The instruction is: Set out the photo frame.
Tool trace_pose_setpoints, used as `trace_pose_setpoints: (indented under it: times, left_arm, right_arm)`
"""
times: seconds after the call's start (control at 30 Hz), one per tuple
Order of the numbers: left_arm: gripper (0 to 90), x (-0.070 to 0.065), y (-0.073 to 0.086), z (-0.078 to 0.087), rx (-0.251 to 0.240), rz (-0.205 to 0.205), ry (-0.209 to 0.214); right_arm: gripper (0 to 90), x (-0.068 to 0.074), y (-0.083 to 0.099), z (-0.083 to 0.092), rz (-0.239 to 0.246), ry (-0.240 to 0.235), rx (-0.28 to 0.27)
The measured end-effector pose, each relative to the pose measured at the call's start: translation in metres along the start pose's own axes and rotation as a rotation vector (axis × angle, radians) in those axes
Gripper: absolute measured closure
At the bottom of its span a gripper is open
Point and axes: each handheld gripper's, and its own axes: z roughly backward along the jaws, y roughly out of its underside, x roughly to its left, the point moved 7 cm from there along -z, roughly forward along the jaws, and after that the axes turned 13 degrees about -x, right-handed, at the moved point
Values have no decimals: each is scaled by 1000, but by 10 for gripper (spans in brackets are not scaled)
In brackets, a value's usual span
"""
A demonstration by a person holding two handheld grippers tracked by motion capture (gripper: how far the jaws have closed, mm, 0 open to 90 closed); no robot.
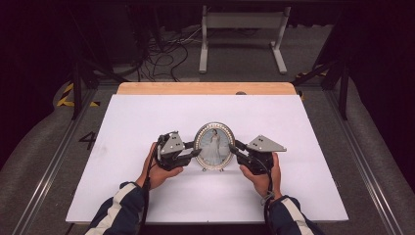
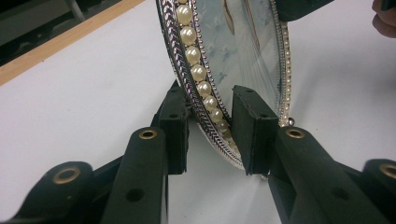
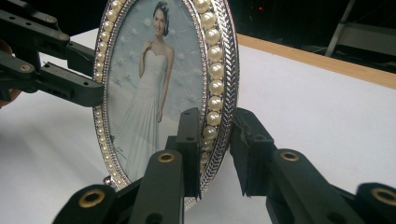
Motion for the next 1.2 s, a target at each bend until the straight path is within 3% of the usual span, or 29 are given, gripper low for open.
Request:
trace_pose_setpoints:
  times: [0.73,0.83,1.1,1.2]
  left_arm:
    - [603,1,0,3,3,-27,-8]
    - [570,0,-1,3,6,-35,6]
    - [503,-2,0,3,30,-64,-3]
    - [400,-1,0,3,33,-62,-13]
  right_arm:
    - [683,5,3,1,90,2,38]
    - [647,5,3,1,91,-10,43]
    - [505,5,3,1,128,5,60]
    - [442,5,4,0,129,1,72]
